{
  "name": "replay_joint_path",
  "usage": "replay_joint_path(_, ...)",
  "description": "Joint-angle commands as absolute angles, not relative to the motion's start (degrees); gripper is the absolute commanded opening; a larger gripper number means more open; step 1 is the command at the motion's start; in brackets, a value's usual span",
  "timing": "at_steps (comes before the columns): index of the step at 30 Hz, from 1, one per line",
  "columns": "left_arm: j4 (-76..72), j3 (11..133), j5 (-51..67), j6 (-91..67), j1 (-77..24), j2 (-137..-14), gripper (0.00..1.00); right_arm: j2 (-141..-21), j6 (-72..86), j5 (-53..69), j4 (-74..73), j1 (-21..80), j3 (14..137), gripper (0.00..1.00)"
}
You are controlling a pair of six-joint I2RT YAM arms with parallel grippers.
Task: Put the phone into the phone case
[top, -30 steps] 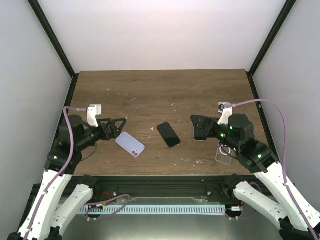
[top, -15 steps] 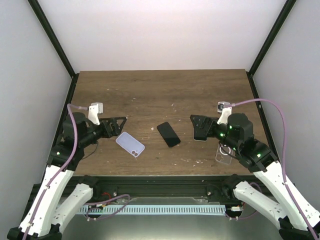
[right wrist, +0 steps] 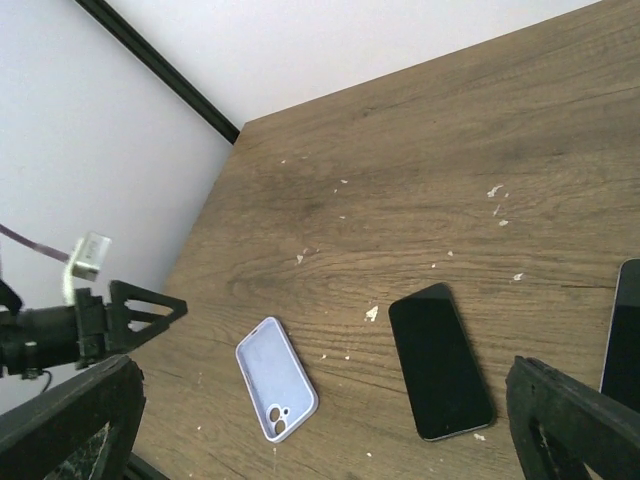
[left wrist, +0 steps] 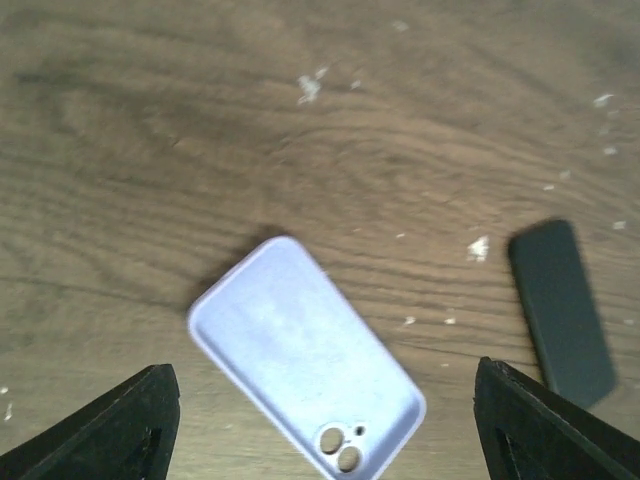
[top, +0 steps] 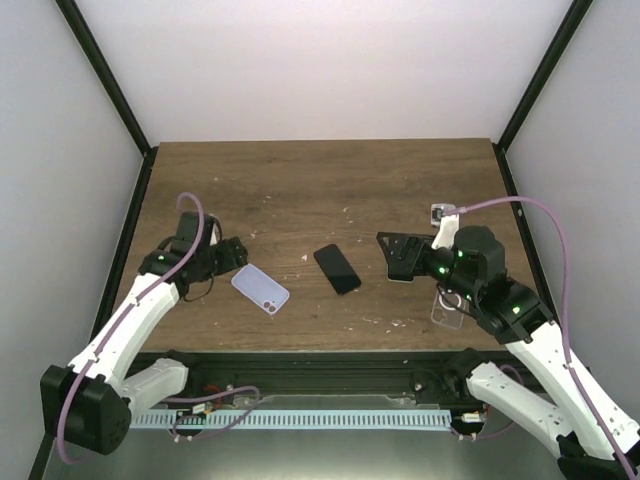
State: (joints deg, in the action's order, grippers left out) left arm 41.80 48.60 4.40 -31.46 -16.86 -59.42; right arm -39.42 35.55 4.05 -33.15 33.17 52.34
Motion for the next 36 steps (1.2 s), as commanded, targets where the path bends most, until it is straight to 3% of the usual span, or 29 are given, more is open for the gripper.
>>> replay_joint_path(1,39.17,43.7,-0.37,-38.35,-16.61,-59.8,0.77,-38.35,35.7,5.68,-32.38,32.78,51.48,1.0)
replay_joint_path(4,35.51,39.99,-0.39,-41.87,-16.61,-60.21,0.67,-38.93,36.55,5.57,-33.59,32.78,50.45,1.0)
replay_joint_path(8,30.66,35.94,2.12,-43.7,-16.61,-62.66,0.63,-41.54,35.26,4.12,-35.8,32.78,49.73,1.0)
replay_joint_path(20,19.75,26.98,11.81,-46.72,-16.74,-68.84,0.65,-61.23,33.1,5.2,-32.33,33.02,47.68,0.74)
replay_joint_path(32,10.55,24.01,17.58,-45.55,-16.97,-73.7,0.64,-79.35,30.41,4.95,-24.06,34.32,49.91,0.69)
replay_joint_path(36,10.56,26.05,16.84,-43.8,-16.96,-77.38,0.58,-85.68,30.32,4.62,-23.48,35.33,53.19,0.68)
